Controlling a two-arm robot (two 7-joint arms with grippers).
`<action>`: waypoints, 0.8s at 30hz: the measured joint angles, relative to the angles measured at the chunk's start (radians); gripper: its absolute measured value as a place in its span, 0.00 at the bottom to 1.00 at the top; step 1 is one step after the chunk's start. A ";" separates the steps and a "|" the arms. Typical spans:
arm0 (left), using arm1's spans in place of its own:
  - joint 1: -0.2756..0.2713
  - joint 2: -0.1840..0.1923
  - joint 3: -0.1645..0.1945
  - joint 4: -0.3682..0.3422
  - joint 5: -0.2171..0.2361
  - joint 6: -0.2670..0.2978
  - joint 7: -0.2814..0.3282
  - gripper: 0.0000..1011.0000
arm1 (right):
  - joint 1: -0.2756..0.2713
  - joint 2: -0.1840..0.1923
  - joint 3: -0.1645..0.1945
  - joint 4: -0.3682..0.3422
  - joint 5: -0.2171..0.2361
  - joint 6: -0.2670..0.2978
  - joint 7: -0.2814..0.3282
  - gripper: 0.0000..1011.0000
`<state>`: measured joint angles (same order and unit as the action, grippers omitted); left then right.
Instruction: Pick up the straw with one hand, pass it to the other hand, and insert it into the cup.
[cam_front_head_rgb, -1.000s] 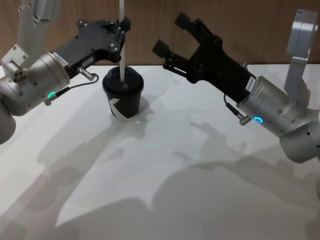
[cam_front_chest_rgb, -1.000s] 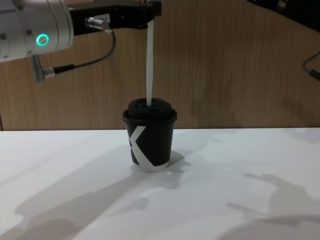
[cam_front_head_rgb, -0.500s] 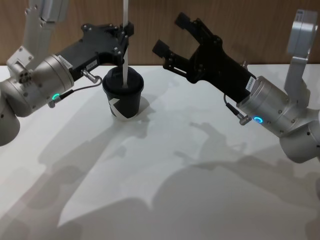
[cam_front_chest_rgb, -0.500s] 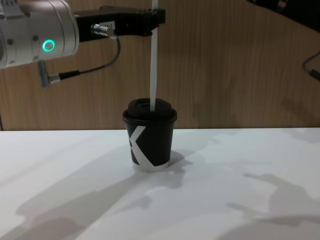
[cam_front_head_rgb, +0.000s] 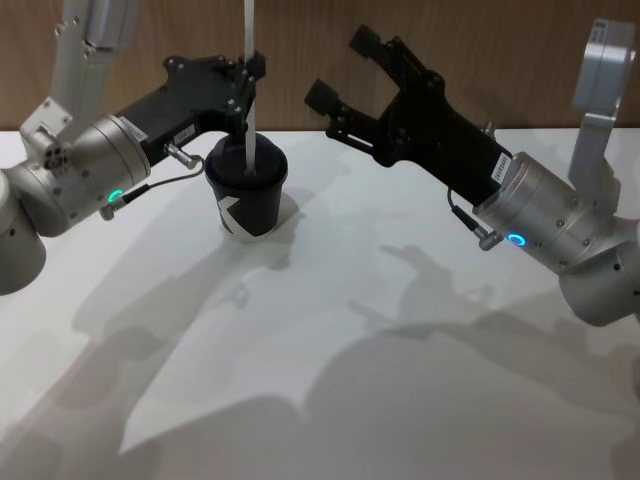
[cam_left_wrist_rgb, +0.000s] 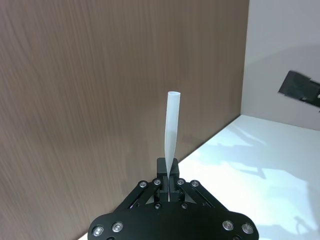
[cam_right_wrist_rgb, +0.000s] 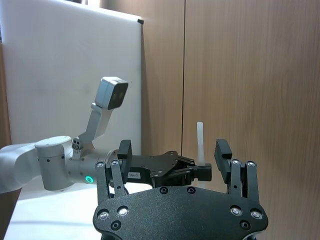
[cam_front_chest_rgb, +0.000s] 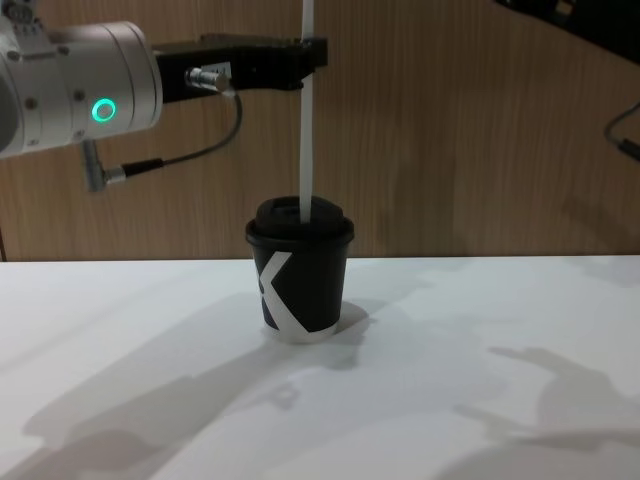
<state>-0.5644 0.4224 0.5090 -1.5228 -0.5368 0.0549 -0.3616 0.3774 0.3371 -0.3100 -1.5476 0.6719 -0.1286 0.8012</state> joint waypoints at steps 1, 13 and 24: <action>0.000 -0.001 0.000 0.004 0.001 0.000 0.000 0.01 | 0.000 0.000 0.000 0.000 0.000 0.000 0.000 0.99; 0.006 -0.020 -0.005 0.058 0.008 -0.006 -0.006 0.16 | 0.000 0.000 0.000 0.000 0.000 0.000 0.000 0.99; 0.028 -0.030 -0.029 0.077 -0.026 -0.005 -0.029 0.51 | 0.000 0.000 0.000 0.000 0.000 0.000 0.000 0.99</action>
<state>-0.5368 0.3928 0.4803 -1.4460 -0.5624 0.0496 -0.3908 0.3774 0.3372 -0.3100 -1.5476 0.6718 -0.1286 0.8012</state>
